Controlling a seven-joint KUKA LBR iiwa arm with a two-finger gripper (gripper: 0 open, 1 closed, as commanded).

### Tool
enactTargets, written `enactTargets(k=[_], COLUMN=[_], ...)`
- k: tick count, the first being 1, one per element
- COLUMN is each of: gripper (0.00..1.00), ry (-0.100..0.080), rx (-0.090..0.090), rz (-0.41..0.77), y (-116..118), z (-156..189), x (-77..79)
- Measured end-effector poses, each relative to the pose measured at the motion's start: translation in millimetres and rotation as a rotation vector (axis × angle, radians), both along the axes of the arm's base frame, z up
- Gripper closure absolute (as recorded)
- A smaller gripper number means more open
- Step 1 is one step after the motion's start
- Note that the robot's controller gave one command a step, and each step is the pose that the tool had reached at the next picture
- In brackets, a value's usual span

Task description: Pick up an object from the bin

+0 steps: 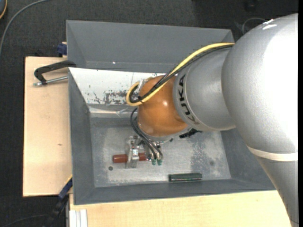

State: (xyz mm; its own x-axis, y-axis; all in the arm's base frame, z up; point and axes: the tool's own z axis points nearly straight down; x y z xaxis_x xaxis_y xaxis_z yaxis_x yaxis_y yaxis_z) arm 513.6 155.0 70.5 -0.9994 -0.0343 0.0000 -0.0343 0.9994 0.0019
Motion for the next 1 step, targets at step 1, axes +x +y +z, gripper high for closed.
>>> enactTargets(k=[1], gripper=[1.0], ry=[-0.005], rx=[0.001], rz=[0.056], y=[21.5], z=[140.2], x=[4.7])
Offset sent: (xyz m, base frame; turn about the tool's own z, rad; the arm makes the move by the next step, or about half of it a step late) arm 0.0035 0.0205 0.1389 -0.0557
